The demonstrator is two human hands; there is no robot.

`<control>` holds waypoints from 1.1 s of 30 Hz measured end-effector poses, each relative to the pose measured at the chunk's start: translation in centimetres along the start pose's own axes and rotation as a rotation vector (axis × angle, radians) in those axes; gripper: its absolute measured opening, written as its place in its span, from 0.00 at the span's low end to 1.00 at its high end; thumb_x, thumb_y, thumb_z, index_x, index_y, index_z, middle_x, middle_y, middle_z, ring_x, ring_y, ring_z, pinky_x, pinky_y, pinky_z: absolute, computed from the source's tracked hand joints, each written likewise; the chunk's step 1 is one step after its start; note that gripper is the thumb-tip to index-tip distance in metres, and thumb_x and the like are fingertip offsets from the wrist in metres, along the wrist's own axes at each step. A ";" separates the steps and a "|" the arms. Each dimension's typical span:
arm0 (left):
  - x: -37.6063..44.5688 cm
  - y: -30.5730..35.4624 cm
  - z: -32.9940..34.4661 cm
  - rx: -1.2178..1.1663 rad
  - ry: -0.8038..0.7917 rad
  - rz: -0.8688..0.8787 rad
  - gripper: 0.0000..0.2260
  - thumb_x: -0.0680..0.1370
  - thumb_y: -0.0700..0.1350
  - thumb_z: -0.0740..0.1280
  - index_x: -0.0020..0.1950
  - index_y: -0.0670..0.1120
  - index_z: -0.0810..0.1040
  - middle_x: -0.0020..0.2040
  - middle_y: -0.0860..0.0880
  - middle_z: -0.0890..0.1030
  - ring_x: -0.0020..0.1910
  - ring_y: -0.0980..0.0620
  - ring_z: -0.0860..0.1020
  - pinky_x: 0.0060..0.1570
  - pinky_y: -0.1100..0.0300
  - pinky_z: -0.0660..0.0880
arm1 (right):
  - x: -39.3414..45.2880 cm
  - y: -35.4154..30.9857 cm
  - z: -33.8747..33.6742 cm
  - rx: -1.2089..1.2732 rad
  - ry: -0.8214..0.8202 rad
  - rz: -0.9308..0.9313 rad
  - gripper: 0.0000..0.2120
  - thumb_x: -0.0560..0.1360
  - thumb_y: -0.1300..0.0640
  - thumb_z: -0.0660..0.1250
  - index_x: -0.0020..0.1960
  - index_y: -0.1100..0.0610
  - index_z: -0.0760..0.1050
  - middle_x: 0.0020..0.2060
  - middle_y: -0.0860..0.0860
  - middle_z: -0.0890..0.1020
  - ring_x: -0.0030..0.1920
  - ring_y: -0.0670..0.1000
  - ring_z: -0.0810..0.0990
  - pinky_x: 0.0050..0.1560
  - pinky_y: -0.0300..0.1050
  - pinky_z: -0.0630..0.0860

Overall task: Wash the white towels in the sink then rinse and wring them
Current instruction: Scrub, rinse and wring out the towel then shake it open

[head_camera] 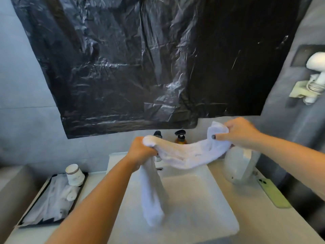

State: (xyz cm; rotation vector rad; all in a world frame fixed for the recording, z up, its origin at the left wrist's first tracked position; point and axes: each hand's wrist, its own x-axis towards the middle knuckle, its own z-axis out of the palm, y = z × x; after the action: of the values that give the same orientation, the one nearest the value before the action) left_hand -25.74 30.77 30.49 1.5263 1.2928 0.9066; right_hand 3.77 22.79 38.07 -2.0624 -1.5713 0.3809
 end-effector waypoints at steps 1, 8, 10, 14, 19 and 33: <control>0.1 0.8 -0.1 0.017 0.001 0.040 0.11 0.65 0.30 0.73 0.45 0.39 0.83 0.37 0.46 0.80 0.36 0.50 0.77 0.29 0.64 0.73 | -0.5 1.8 1.8 0.003 -0.018 0.029 0.17 0.71 0.48 0.74 0.40 0.63 0.81 0.36 0.61 0.82 0.40 0.62 0.82 0.40 0.57 0.81; -0.1 5.8 0.9 0.167 0.053 0.190 0.20 0.66 0.37 0.74 0.55 0.46 0.73 0.48 0.51 0.75 0.45 0.54 0.75 0.38 0.60 0.73 | -1.9 3.0 10.4 -0.020 -0.375 0.069 0.19 0.68 0.41 0.74 0.42 0.54 0.72 0.40 0.52 0.78 0.38 0.52 0.79 0.34 0.40 0.70; -0.5 6.8 1.1 0.202 0.040 0.234 0.20 0.66 0.37 0.75 0.54 0.48 0.73 0.48 0.52 0.75 0.46 0.55 0.75 0.38 0.60 0.73 | -2.0 -0.3 11.4 0.040 -0.432 -0.061 0.30 0.62 0.38 0.78 0.56 0.48 0.69 0.52 0.46 0.75 0.52 0.49 0.77 0.43 0.40 0.73; -1.2 7.6 0.7 0.204 -0.011 0.222 0.20 0.63 0.36 0.74 0.50 0.48 0.74 0.50 0.48 0.77 0.51 0.47 0.78 0.46 0.48 0.80 | -2.2 -6.8 12.5 0.514 -0.400 -0.307 0.37 0.61 0.54 0.83 0.64 0.44 0.69 0.58 0.42 0.78 0.60 0.39 0.77 0.57 0.39 0.77; -2.2 6.1 -1.8 -0.034 -0.045 0.183 0.27 0.57 0.42 0.72 0.57 0.47 0.78 0.55 0.45 0.81 0.57 0.44 0.80 0.47 0.52 0.80 | -2.5 -11.0 13.7 0.852 -0.272 -0.098 0.17 0.68 0.64 0.77 0.50 0.48 0.77 0.44 0.44 0.82 0.47 0.44 0.81 0.42 0.34 0.77; -3.3 -1.8 -0.9 -0.257 -0.415 0.054 0.25 0.64 0.38 0.78 0.61 0.44 0.80 0.54 0.43 0.85 0.56 0.45 0.83 0.58 0.49 0.78 | -3.6 -14.3 13.5 1.138 -0.229 0.314 0.07 0.72 0.63 0.71 0.46 0.59 0.73 0.39 0.52 0.74 0.42 0.53 0.78 0.48 0.47 0.74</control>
State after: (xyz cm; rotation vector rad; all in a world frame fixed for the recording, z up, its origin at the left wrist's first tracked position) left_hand -27.75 27.75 29.16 1.4537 0.8097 0.7094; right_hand -15.75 25.22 34.47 -1.3321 -0.7571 1.3002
